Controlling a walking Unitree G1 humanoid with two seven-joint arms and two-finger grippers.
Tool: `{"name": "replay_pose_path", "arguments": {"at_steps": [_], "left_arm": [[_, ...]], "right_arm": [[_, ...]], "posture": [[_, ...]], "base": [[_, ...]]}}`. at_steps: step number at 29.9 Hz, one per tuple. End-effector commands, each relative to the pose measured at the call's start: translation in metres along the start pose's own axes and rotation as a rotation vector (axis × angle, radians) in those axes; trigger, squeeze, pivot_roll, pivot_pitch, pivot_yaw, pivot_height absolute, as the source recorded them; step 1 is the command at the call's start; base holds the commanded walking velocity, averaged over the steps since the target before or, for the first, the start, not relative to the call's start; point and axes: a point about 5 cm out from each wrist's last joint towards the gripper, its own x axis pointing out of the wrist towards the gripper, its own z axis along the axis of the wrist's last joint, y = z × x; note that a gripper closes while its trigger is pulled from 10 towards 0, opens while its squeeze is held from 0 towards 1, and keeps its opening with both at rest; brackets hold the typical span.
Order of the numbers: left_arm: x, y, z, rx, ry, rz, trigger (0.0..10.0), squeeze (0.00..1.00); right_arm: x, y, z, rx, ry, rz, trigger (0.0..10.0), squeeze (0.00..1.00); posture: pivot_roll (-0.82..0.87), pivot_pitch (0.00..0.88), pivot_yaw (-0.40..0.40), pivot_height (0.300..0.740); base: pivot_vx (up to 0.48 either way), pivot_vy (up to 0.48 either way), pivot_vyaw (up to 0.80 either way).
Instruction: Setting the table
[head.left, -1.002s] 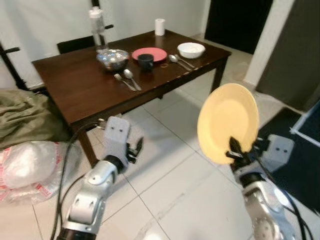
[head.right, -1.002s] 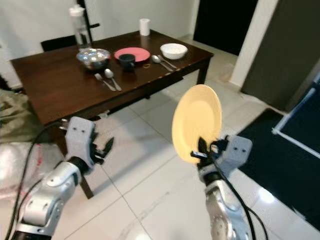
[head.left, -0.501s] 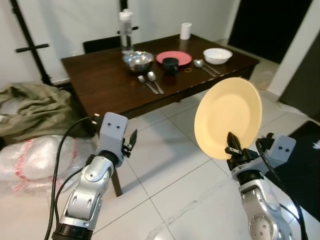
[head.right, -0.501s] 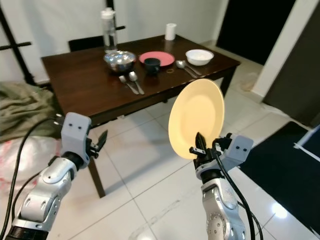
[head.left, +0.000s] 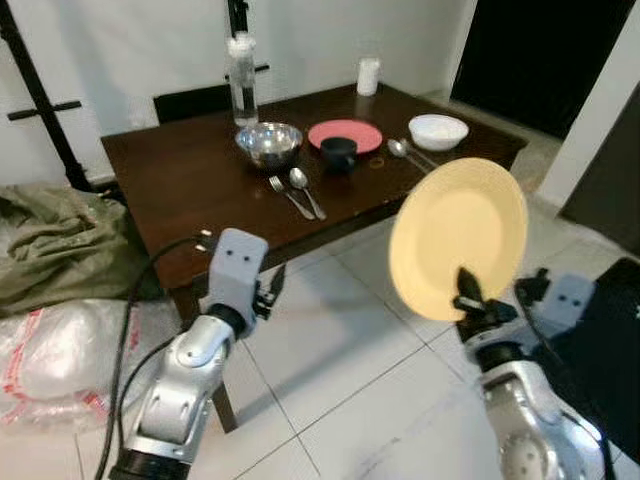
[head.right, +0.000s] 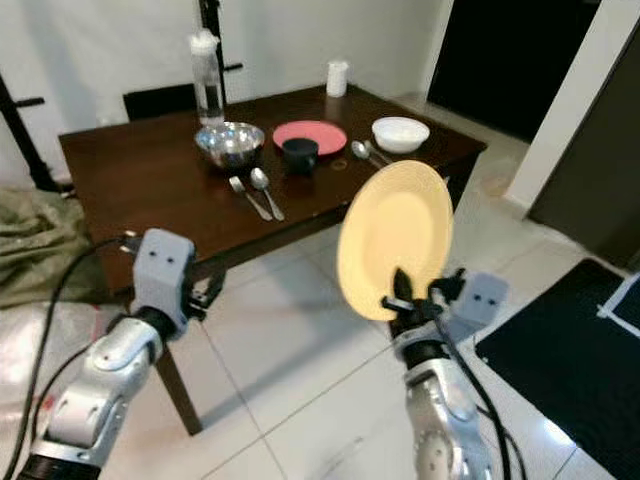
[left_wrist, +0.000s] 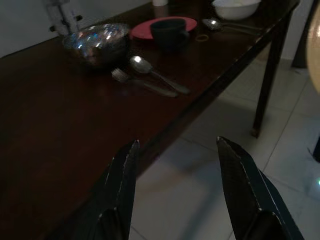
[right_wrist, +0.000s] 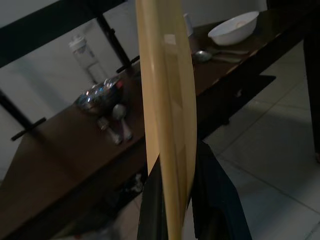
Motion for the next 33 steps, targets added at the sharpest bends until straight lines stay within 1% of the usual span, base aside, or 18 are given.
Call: {"name": "replay_pose_path", "arguments": {"at_steps": [1,3,4,6,7,9,11,12,16,19,22,24,27,30,31,33], "left_arm": [[-0.001,-0.004,-0.001,0.002,-0.004,-0.017,10.0,0.00],[-0.001,-0.004,0.000,0.006,-0.016,-0.017,10.0,0.00],[-0.002,-0.004,0.003,0.010,-0.036,-0.018,10.0,0.00],[-0.002,-0.003,0.015,0.017,-0.108,-0.012,10.0,0.00],[-0.002,-0.003,0.015,0.017,-0.108,-0.012,10.0,0.00],[-0.003,0.001,0.031,0.041,-0.180,0.001,10.0,0.00],[-0.003,0.006,0.039,0.066,-0.213,0.020,10.0,0.00],[-0.003,0.010,0.041,0.067,-0.216,0.030,10.0,0.00],[-0.003,0.013,0.041,0.067,-0.214,0.043,10.0,0.00],[-0.006,0.013,0.039,0.069,-0.209,0.048,10.0,0.00],[-0.006,0.012,0.038,0.069,-0.208,0.048,10.0,0.00],[-0.009,0.009,0.036,0.070,-0.205,0.043,10.0,0.00],[-0.009,0.008,0.036,0.070,-0.203,0.039,10.0,0.00],[-0.009,0.007,0.035,0.073,-0.202,0.030,10.0,0.00],[-0.009,0.007,0.035,0.073,-0.202,0.030,10.0,0.00],[-0.010,0.005,0.035,0.064,-0.200,0.019,10.0,0.00]], "right_arm": [[-0.002,-0.002,0.005,0.001,-0.017,0.000,10.0,0.00],[-0.002,-0.002,0.005,0.003,-0.019,0.001,10.0,0.00],[-0.001,-0.001,0.006,0.007,-0.024,0.003,10.0,0.00],[0.000,0.001,0.010,0.030,-0.041,0.014,10.0,0.00],[0.000,0.001,0.010,0.030,-0.041,0.014,10.0,0.00],[0.003,0.011,0.019,0.071,-0.065,0.071,10.0,0.00],[0.006,0.021,0.026,0.105,-0.074,0.148,10.0,0.00],[0.007,0.028,0.028,0.122,-0.071,0.200,10.0,0.00],[0.008,0.032,0.028,0.137,-0.065,0.230,10.0,0.00],[0.010,0.035,0.023,0.154,-0.049,0.236,10.0,0.00],[0.010,0.036,0.023,0.156,-0.046,0.239,10.0,0.00],[0.008,0.039,0.022,0.170,-0.035,0.254,10.0,0.00],[0.008,0.039,0.022,0.186,-0.028,0.263,10.0,0.00],[0.006,0.037,0.023,0.230,-0.018,0.284,10.0,0.00],[0.006,0.037,0.023,0.230,-0.018,0.284,10.0,0.00],[0.004,0.037,0.024,0.270,-0.008,0.312,10.0,0.00]], "posture": [[0.09,0.084,0.080,0.740],[0.09,0.084,0.080,0.740],[0.09,0.084,0.080,0.740],[0.09,0.084,0.080,0.740],[0.09,0.084,0.080,0.740],[0.09,0.087,0.081,0.740],[0.09,0.088,0.082,0.740],[0.09,0.088,0.081,0.740],[0.10,0.088,0.078,0.740],[0.10,0.088,0.075,0.740],[0.10,0.090,0.072,0.740],[0.10,0.091,0.071,0.740],[0.10,0.092,0.074,0.740],[0.10,0.092,0.075,0.740],[0.10,0.092,0.075,0.740],[0.10,0.092,0.076,0.740]], "base": [[0.480,0.000,0.00],[0.480,0.000,0.00],[0.480,0.000,0.00],[0.480,0.000,0.00],[0.480,0.000,0.00],[0.480,0.000,0.00],[0.480,0.000,0.00],[0.480,0.000,0.00],[0.480,0.000,0.00],[0.480,0.000,0.77],[0.480,0.000,0.77],[0.480,0.000,0.77],[0.480,0.000,0.77],[0.480,0.000,0.77],[0.480,0.000,0.77],[0.418,0.000,0.77]]}}
